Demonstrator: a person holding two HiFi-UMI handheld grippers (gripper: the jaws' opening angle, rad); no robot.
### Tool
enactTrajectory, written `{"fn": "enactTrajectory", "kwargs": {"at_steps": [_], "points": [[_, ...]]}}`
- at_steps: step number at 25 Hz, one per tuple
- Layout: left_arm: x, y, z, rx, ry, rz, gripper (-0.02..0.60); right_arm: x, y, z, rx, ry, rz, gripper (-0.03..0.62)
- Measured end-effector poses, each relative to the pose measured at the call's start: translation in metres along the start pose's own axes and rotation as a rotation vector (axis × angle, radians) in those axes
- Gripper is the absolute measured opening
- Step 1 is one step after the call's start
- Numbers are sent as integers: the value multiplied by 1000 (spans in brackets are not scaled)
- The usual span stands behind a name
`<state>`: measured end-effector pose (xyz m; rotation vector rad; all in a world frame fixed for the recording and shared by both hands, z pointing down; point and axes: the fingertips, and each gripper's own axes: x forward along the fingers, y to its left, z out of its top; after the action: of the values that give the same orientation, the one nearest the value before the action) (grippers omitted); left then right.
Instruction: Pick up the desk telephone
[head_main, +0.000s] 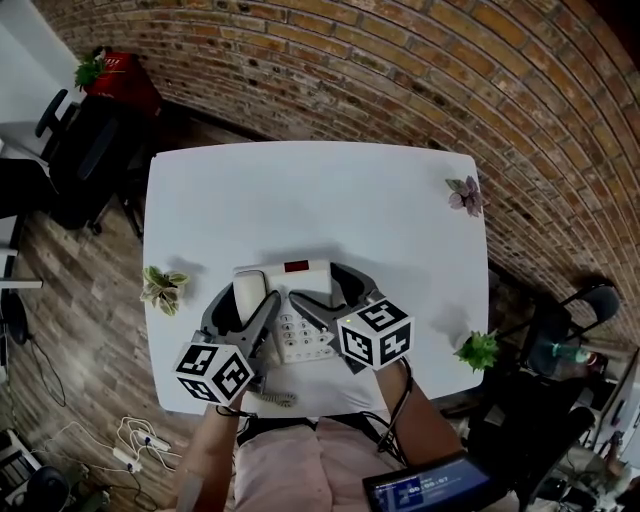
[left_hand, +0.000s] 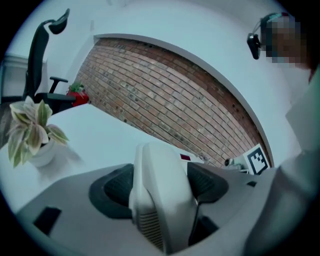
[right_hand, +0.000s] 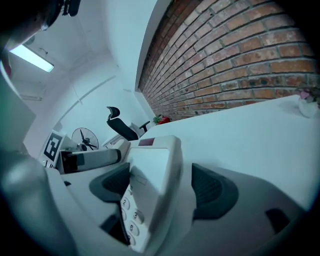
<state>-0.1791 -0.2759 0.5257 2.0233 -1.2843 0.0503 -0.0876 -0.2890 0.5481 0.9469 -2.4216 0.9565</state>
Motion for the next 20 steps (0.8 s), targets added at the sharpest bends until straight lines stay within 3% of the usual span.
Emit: {"fn": "enactTrajectory", "kwargs": {"at_steps": [4, 12, 20], "points": [[-9, -11, 4, 87, -55, -6, 331, -6, 5, -1, 6, -10, 82, 410], [-26, -15, 3, 121, -116, 16, 331, 1, 19, -10, 99, 3, 248, 408], [-35, -24, 5, 222, -162, 32, 333, 2, 32, -13, 142, 45, 363, 390]]}}
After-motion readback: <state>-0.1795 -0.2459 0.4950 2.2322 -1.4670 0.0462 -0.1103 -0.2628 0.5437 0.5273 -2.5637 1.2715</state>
